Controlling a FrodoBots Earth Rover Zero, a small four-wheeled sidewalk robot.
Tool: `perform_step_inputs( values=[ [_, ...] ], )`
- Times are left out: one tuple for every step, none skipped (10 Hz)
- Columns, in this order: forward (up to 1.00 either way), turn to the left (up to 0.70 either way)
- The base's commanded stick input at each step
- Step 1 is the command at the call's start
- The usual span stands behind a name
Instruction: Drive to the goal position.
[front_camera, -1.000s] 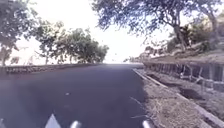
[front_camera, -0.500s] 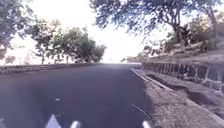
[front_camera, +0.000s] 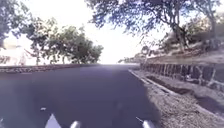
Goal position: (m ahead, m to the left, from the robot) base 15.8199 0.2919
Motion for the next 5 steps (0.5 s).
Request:
perform_step_inputs(
  values=[
    [0.69,0.00],
    [0.69,-0.04],
    [0.69,-0.08],
    [0.69,0.03],
    [0.69,0.03]
  ],
)
